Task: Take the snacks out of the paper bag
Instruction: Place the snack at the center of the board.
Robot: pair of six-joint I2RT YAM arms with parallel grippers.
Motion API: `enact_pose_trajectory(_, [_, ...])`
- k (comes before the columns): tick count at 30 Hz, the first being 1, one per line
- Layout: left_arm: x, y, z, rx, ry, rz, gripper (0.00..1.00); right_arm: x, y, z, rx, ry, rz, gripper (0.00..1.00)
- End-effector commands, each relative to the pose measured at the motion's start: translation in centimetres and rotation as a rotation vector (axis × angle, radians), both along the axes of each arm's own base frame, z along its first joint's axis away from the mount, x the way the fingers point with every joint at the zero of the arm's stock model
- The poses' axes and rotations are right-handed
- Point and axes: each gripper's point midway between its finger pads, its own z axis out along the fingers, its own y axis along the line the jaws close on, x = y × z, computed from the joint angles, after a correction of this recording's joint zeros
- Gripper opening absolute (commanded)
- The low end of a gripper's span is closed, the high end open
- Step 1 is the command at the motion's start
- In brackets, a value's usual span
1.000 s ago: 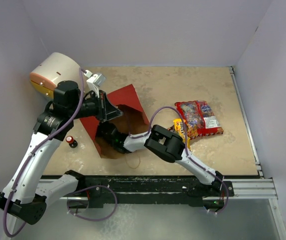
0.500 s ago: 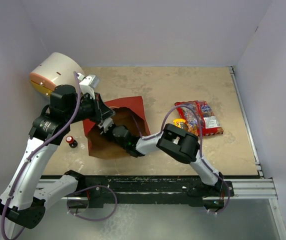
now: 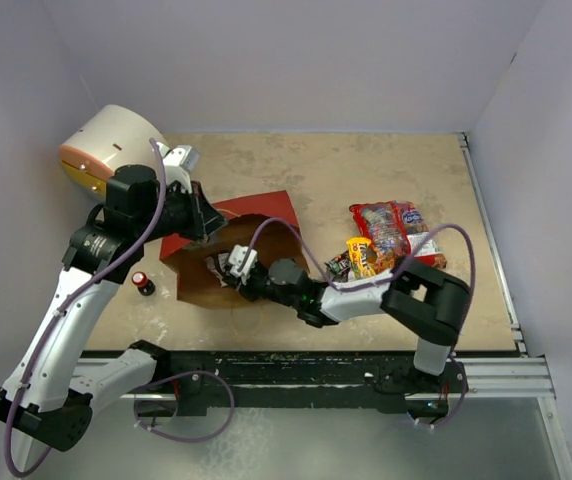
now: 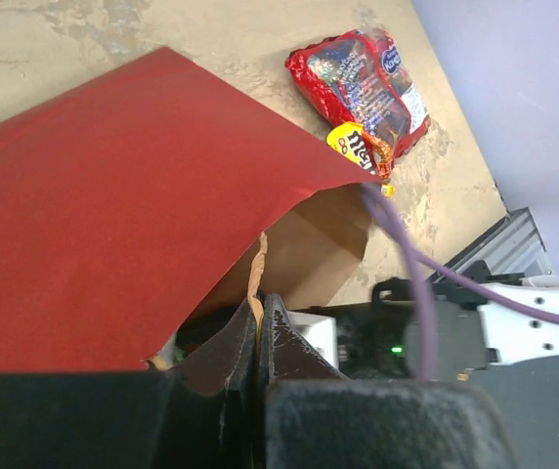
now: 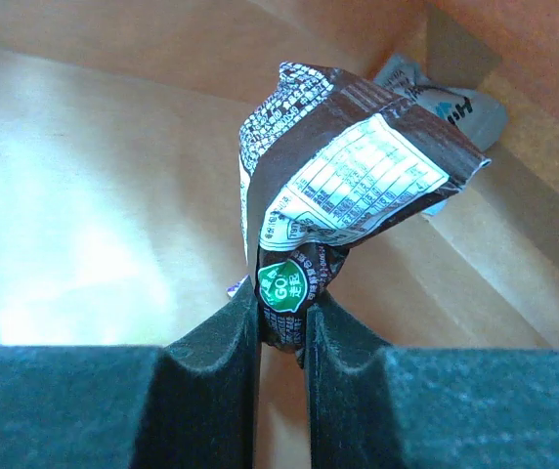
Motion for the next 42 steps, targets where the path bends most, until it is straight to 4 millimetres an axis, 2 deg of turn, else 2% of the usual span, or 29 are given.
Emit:
enact_pose_trajectory(1, [1.1,0.0,1.9,-0.027,-0.06,0.036,0.0,-1.9,-1.1,6.9,0.075,-0.106,0.084,0.1])
enact_pose_trajectory(7, [1.2,0.1,0.9,-0.014,-0.011,0.056,0.0,-2.5,-4.5,11.8,0.012,-0.162,0.061,0.1])
enact_pose_trajectory(9, [1.4,0.4,0.4,0.005,-0.003,0.067,0.0,-1.8,-6.2,13.6,-0.005,-0.182,-0.008,0.1])
enact_pose_trajectory(14, [1.8,1.2,-0.8,0.045,0.033,0.119,0.0,-0.6,-12.0,17.2,-0.01,-0.165,-0.225,0.1])
enact_pose_trajectory(17, [1.9,1.7,-0.9,0.069,0.034,0.142,0.0,0.3,-16.7,17.6,0.02,-0.039,-0.46,0.08])
enact_pose_trajectory(21, [2.2,2.6,-0.6,0.105,0.005,0.171,0.0,0.9,-23.0,16.3,0.07,0.105,-0.771,0.05])
enact_pose_trajectory(24, [2.3,2.3,-0.6,0.101,0.005,0.156,0.0,0.6,-26.1,13.1,0.025,0.197,-0.926,0.03])
enact_pose_trajectory(28, [2.2,2.2,-0.6,0.097,0.003,0.151,0.0,0.2,-28.8,8.7,-0.021,0.397,-1.063,0.02])
enact_pose_trajectory(30, [2.3,2.1,-0.7,0.092,0.01,0.153,0.0,0.3,-28.9,7.4,-0.044,0.468,-1.034,0.02])
enact_pose_trajectory(33, [2.3,1.7,-0.9,0.075,0.024,0.142,0.0,0.1,-28.4,6.9,-0.086,0.51,-0.965,0.04])
enact_pose_trajectory(37, [2.3,1.2,-0.9,0.055,0.041,0.129,0.0,-0.5,-27.0,5.6,-0.204,0.554,-0.829,0.06])
enact_pose_trajectory(42, [2.2,0.6,-1.1,0.032,0.063,0.111,0.0,-0.6,-27.5,3.8,-0.346,0.625,-0.831,0.05])
